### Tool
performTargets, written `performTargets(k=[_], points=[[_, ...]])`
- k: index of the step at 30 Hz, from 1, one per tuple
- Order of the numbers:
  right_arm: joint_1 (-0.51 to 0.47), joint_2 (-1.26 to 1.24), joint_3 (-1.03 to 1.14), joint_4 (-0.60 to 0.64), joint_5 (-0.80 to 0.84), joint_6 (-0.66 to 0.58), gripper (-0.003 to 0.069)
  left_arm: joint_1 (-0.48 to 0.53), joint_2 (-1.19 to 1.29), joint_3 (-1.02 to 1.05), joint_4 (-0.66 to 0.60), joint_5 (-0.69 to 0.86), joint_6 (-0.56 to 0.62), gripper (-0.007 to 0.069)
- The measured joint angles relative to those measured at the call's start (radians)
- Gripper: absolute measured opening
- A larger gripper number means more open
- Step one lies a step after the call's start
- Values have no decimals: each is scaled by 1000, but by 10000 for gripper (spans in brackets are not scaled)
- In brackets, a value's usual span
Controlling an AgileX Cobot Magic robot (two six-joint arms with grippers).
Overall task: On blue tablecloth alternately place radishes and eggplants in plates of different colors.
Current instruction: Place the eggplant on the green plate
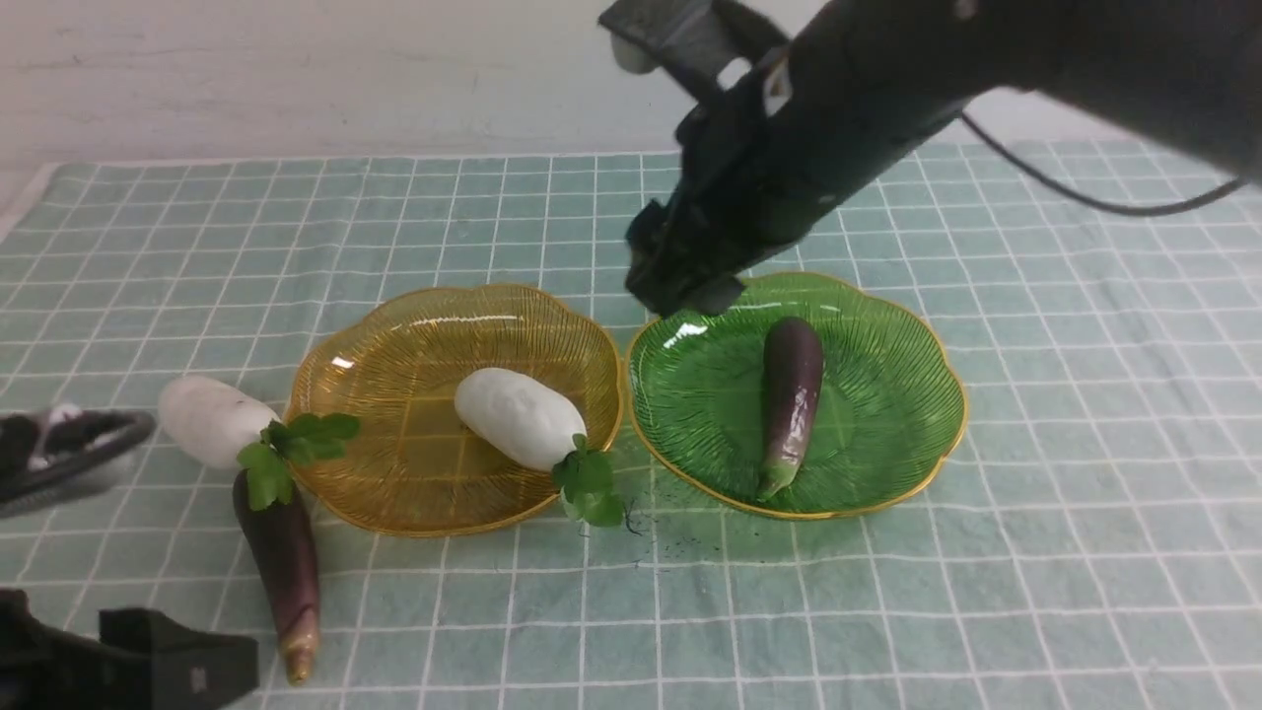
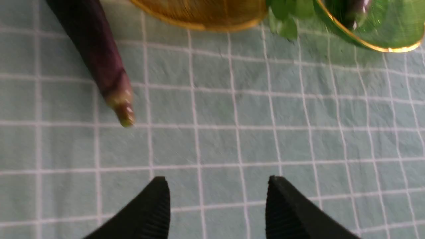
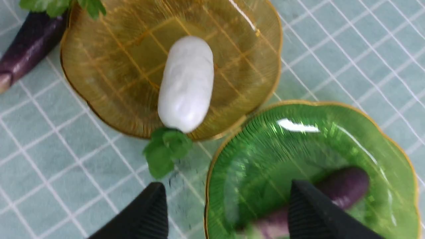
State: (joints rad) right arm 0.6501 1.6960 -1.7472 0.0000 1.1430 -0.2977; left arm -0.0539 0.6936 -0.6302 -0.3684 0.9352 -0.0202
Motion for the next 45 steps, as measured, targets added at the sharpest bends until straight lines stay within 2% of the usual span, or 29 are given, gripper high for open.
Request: performTargets(k=[1, 2, 6, 9, 12, 21, 29, 40, 45], points=[[0, -6, 0, -6, 10, 7, 392, 0, 2, -6, 8, 1, -5, 360], [0, -47, 0, -45, 68, 30, 338, 0, 13, -42, 68, 4, -38, 364], [0, -119, 0, -148, 111, 98, 190, 0, 81, -121, 188, 13, -126, 367], [0, -164, 16, -201, 116, 154, 74, 0, 184, -153, 231, 19, -177, 371], [0, -215, 65, -206, 117, 181, 8, 0, 291, -154, 238, 1, -187, 371], [0, -519, 388, -204, 120, 279, -13, 0, 536, -157, 209, -85, -189, 371], [0, -659, 594, -203, 123, 335, -14, 0, 652, -160, 172, -158, -179, 371], [0, -696, 699, -196, 122, 339, -14, 5, 712, -182, 184, -198, -178, 371], [0, -696, 699, -189, 119, 340, -14, 54, 712, -319, 195, -201, -204, 371]])
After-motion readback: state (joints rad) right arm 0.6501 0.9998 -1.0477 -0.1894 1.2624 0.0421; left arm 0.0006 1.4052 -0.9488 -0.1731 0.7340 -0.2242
